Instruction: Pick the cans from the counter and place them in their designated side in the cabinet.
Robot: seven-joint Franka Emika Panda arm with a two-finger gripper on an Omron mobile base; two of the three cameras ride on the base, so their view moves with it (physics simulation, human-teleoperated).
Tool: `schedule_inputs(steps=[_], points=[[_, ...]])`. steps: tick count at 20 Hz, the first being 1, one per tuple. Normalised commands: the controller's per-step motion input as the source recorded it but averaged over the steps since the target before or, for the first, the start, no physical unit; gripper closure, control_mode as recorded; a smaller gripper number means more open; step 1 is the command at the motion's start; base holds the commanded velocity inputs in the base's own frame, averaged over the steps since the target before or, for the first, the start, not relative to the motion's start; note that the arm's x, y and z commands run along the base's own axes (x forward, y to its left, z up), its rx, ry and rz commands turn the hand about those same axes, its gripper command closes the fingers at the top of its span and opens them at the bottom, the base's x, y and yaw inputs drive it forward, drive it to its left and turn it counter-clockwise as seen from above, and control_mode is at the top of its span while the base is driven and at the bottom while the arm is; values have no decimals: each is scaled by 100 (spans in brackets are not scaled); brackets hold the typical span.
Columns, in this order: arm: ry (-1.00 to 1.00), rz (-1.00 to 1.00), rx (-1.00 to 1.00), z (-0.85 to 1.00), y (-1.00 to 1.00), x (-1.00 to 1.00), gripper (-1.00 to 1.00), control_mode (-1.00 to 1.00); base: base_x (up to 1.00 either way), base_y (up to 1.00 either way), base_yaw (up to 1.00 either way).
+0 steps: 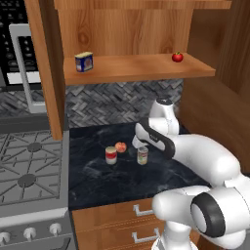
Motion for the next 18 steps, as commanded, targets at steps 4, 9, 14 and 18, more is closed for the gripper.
schedule_inputs(steps=[4,9,14,18], points=[[4,0,0,-11,4,19,-100,-100,0,0,0],[5,0,0,-13,2,16,-100,-100,0,0,0],[3,0,0,-18,1,11,-100,-100,0,0,0],[2,0,0,-22,0,10,-100,-100,0,0,0]])
